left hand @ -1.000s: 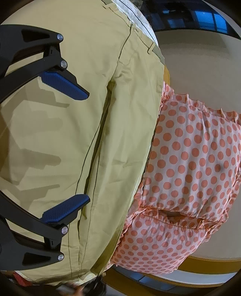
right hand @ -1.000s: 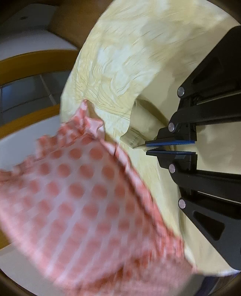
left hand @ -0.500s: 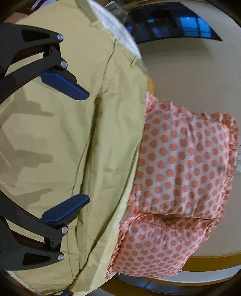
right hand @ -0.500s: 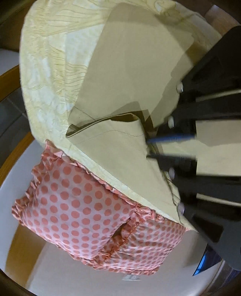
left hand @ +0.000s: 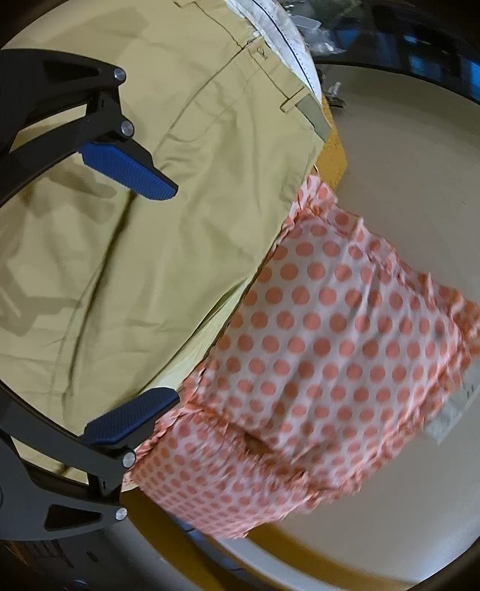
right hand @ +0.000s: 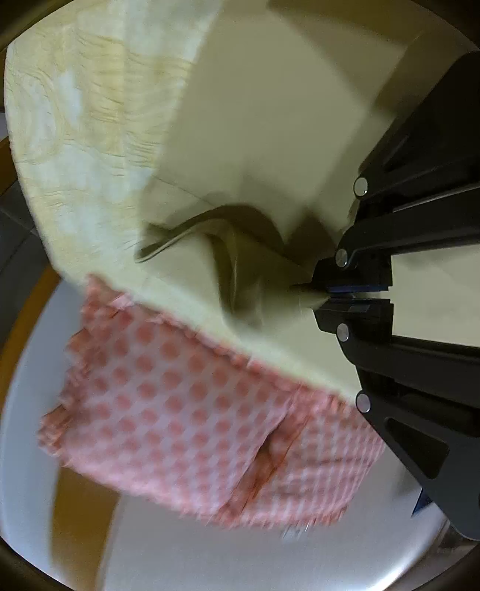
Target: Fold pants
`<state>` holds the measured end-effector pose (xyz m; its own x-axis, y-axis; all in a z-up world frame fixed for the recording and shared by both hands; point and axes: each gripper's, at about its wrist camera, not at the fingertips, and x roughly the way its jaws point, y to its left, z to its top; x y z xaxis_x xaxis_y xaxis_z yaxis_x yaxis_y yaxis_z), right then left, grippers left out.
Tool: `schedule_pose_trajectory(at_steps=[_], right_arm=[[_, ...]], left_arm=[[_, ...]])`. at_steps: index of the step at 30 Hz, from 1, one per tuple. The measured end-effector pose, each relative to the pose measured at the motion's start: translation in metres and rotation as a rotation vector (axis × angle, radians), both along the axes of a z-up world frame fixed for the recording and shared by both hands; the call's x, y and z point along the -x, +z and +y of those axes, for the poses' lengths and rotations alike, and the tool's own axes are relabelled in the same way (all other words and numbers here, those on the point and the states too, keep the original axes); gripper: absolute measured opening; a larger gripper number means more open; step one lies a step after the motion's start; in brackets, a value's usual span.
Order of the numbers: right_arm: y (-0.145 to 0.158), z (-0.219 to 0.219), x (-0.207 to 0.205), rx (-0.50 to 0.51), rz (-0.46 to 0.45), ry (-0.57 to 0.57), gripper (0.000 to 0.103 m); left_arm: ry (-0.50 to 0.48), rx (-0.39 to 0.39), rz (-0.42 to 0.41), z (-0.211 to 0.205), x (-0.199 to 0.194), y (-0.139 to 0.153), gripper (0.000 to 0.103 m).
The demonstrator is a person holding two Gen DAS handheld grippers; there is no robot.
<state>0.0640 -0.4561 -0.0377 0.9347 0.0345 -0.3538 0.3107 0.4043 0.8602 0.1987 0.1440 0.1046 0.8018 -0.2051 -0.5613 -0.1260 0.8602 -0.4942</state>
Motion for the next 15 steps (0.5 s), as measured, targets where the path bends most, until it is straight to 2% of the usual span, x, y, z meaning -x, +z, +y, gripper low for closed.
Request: schedule_pose_trajectory(at_steps=[2,4,7,12,13,15], right_arm=[[0.014,0.002,0.025,0.069,-0.038,-0.042,0.002],[0.019,0.002,0.043,0.096,-0.049,-0.074,0.002],[0.015,-0.003,0.058,0.091,-0.047,-0.091,0.002],[0.006,-0.007,0.059,0.077,-0.038,-0.088,0.002],[0.005,-0.007,0.059,0.082,-0.039,-0.086,0.002],[0.007,-0.007,0.058,0.089,-0.038,-0.084,0.002]], left_arm=[[0.005,0.016,0.033,0.004,-0.017,-0.004,0.101],[-0.003,0.039,0.080,0.006,-0.038,-0.011,0.101],[0.020,0.033,0.149,0.007,-0.068,-0.024,0.098],[0.085,0.006,0.209,0.011,-0.107,-0.039,0.086],[0.101,-0.013,0.221,0.011,-0.117,-0.042,0.077],[0.089,-0.035,0.231,0.014,-0.130,-0.044,0.047]])
